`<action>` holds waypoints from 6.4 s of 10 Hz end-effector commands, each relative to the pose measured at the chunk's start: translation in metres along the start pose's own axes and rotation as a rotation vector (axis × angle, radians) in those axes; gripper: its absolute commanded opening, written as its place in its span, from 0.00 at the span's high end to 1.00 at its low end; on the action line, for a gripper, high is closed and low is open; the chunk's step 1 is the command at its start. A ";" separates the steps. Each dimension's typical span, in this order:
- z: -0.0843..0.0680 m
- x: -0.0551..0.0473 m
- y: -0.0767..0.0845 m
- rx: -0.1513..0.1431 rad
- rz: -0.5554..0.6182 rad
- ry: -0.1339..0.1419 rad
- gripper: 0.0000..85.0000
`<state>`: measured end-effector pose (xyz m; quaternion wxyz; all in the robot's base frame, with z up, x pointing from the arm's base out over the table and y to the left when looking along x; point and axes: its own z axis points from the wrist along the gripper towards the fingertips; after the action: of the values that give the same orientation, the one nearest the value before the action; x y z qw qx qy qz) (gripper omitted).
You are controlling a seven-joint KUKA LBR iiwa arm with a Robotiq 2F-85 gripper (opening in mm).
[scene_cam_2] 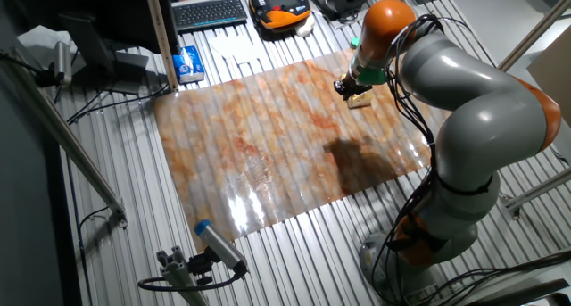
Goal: Pull out a napkin
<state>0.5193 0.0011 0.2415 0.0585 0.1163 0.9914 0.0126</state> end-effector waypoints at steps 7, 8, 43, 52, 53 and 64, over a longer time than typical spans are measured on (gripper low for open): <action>-0.002 -0.003 -0.008 -0.051 0.017 0.025 1.00; -0.006 -0.007 -0.018 -0.051 -0.004 0.031 1.00; 0.054 -0.041 -0.112 -0.071 -0.049 0.020 1.00; 0.052 -0.042 -0.110 -0.068 -0.047 0.021 1.00; 0.052 -0.042 -0.110 -0.068 -0.045 0.020 1.00; 0.047 -0.042 -0.108 -0.041 -0.029 0.034 1.00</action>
<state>0.5407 -0.1132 0.1960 0.0429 0.1013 0.9933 0.0342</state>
